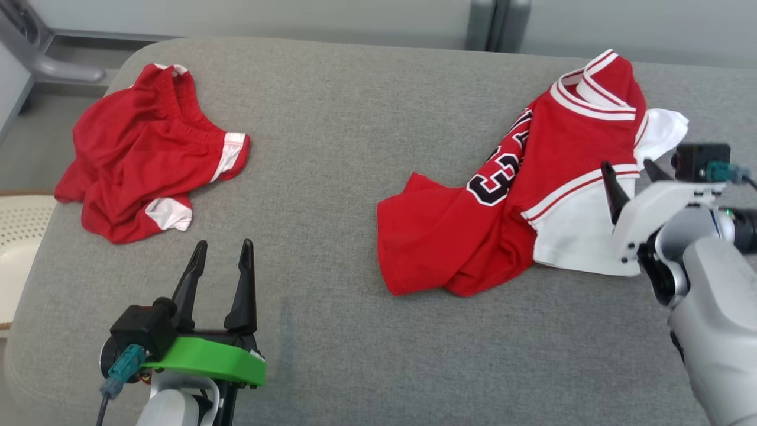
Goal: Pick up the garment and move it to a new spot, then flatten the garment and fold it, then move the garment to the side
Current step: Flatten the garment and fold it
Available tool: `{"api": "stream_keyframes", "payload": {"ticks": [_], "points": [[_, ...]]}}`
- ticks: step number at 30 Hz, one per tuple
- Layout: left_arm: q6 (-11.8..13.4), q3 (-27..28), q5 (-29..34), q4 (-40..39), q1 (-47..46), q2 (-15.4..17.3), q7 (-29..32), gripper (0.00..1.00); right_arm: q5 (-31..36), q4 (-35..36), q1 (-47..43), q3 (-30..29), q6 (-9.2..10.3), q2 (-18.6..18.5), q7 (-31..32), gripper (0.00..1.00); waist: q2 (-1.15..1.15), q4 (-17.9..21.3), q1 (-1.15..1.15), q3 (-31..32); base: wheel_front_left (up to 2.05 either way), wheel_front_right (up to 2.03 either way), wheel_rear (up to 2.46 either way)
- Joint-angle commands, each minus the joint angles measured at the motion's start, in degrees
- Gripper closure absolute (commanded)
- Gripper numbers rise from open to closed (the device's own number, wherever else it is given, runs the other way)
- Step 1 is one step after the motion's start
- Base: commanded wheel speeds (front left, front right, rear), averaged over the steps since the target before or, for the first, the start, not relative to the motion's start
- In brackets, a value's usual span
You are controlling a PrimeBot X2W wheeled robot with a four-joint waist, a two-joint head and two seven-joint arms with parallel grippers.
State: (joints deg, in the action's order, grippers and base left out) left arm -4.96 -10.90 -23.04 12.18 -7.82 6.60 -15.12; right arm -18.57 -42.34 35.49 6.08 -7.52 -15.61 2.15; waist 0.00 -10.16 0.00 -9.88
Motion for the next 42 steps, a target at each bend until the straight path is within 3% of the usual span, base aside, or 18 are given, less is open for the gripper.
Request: {"api": "stream_keyframes", "payload": {"ticks": [1, 10, 23, 24, 25, 26, 35, 42], "points": [[0.09, 0.33, 0.62, 0.05, 0.81, 0.35, -0.04, 0.00, -0.68, 1.21, -3.01, -1.10, 0.05, 0.50, 0.56, 0.00, 0.00, 3.12, 0.00, 3.09, 0.00, 0.00, 0.00], [0.30, -0.02, 0.91, -0.65, 1.23, 0.95, -0.04, 0.00, 2.18, 3.21, -12.10, -8.29, 0.06, 4.77, 4.48, 0.00, 0.00, 3.81, 0.00, 3.52, 0.00, 0.00, 0.00], [0.61, -0.09, 0.38, -1.43, 0.12, 1.71, 0.09, 0.00, 8.89, -1.86, -8.61, -11.42, 0.06, 7.39, 12.12, 0.00, 0.00, 2.78, 0.00, 1.82, 0.00, 0.00, 0.00], [0.63, -0.11, 0.32, -1.38, -0.01, 1.72, 0.09, 0.00, 9.07, -2.57, -8.51, -11.55, 0.06, 7.62, 13.22, 0.25, 0.00, 2.73, 0.00, 1.77, 0.00, 0.00, 0.00], [0.68, -0.14, 0.28, -1.30, -0.13, 1.70, 0.08, 0.00, 9.46, -3.52, -8.68, -12.04, 0.06, 7.71, 14.48, 0.73, 0.00, 2.68, 0.00, 1.74, 0.00, 0.00, 0.00], [0.69, -0.20, 0.25, -1.25, -0.19, 1.66, 0.08, 0.00, 9.76, -3.99, -8.74, -12.11, 0.06, 7.87, 15.28, 1.00, 0.00, 2.65, 0.00, 1.73, 0.00, 0.00, 0.00], [1.73, 0.94, 0.00, -1.49, 1.11, 2.25, 0.04, 0.00, 12.68, 2.06, -9.59, -19.04, 0.08, 6.45, 10.75, 1.00, 0.00, 4.98, 0.00, 3.06, 0.00, 0.00, 0.00], [2.07, 0.91, -0.10, -2.08, 1.76, 2.14, 0.02, 0.00, 14.84, 11.26, -14.68, -25.55, 0.08, 4.94, 13.46, 1.00, 0.00, 7.50, 0.00, 4.35, 0.00, 0.00, 0.00]]}}
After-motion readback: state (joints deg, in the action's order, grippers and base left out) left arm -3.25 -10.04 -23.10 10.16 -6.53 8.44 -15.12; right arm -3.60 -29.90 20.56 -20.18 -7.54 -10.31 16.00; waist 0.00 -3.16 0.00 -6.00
